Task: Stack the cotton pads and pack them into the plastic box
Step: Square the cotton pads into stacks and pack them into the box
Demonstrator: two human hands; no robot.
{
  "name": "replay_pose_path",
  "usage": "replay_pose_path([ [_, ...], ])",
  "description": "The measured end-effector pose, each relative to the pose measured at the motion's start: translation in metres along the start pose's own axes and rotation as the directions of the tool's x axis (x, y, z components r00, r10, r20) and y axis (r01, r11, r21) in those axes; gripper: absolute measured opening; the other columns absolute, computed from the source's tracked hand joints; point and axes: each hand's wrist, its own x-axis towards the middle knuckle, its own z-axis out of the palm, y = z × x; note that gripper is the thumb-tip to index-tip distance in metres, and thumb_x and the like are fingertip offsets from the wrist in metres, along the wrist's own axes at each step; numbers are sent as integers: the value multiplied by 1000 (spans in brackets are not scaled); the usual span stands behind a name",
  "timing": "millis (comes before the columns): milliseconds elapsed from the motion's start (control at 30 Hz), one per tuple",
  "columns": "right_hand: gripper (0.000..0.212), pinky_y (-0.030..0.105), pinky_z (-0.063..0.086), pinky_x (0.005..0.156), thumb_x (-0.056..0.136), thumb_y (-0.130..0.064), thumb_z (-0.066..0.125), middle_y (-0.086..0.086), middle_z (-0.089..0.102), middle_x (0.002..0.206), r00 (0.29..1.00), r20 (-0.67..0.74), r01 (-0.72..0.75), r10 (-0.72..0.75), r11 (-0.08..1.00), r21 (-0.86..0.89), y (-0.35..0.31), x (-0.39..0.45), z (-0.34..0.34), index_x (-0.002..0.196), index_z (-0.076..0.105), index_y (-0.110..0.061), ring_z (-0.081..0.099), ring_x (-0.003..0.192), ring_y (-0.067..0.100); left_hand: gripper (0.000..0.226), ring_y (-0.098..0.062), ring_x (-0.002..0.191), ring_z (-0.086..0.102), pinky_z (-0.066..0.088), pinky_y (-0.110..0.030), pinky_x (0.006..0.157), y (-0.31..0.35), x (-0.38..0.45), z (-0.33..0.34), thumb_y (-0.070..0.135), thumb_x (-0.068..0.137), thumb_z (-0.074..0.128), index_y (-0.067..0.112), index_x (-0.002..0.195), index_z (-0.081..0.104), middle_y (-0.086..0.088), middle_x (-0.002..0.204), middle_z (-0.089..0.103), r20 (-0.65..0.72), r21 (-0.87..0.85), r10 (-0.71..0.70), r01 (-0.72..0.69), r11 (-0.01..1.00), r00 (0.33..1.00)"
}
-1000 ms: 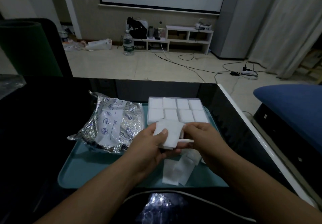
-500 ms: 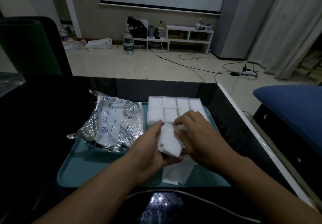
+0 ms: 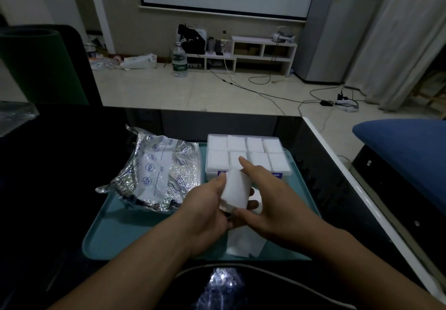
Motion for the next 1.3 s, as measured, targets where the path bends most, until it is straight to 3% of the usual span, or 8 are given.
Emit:
replay_pose_path([
  [100,97,-4,28,92,82,-33,74,-10,38,143,1000,5,20,-20,999,33,0,-1,-2,154,9,-25,39,126,2,44,-36,81,66,52,-47,80,2,-1,-1,39,104,36,6,121,60,-23,106,68,9,18,15,-16,1000,1000],
  [367,106,34,45,103,77,-39,78,-12,34,147,999,38,2,-7,992,124,1,1,-1,155,6,-28,42,128,8,47,-26,75,71,58,-31,59,-3,1,1,41,103,32,8,114,64,-14,89,74,151,-5,23,-23,1000,988],
  [533,92,24,52,92,79,-21,77,-21,41,134,999,37,-17,7,963,268,2,0,-5,152,21,-30,49,121,1,42,-26,83,73,60,-34,68,0,-7,4,38,100,42,5,111,66,-17,99,73,233,51,17,-30,998,972],
  [667,92,13,51,84,78,-14,75,-19,45,133,998,70,-26,2,938,345,-1,-1,-6,149,21,-40,49,115,-9,53,-42,120,57,41,-51,108,1,-9,0,36,90,67,1,129,60,-30,139,49,231,123,14,-44,991,973],
  [900,110,30,50,97,73,-28,82,-33,34,133,994,73,56,-81,956,289,1,1,5,153,8,-38,44,126,3,63,-31,93,60,52,-33,73,0,-12,0,32,73,72,-5,122,59,-23,109,60,216,106,81,-106,989,973],
  [1033,100,32,45,103,71,-32,83,-42,30,124,990,62,113,-128,971,211,1,3,4,150,22,-32,39,130,4,65,-32,102,61,52,-33,74,-4,-13,3,36,71,68,-4,122,58,-22,115,64,223,131,94,-125,984,970],
  [1133,65,37,50,94,72,-37,79,-19,43,121,992,19,116,-122,976,185,1,2,2,128,48,-28,49,118,11,53,-24,93,69,57,-31,73,-1,-15,2,40,77,62,1,114,64,-16,107,70,292,113,65,-102,988,954],
  [1300,66,31,47,95,76,-34,78,-15,46,123,995,7,96,-99,979,178,0,-1,-5,131,42,-30,46,117,4,56,-25,99,69,57,-33,80,1,-14,1,49,82,60,5,116,70,-14,114,70,291,79,-15,-8,997,957],
])
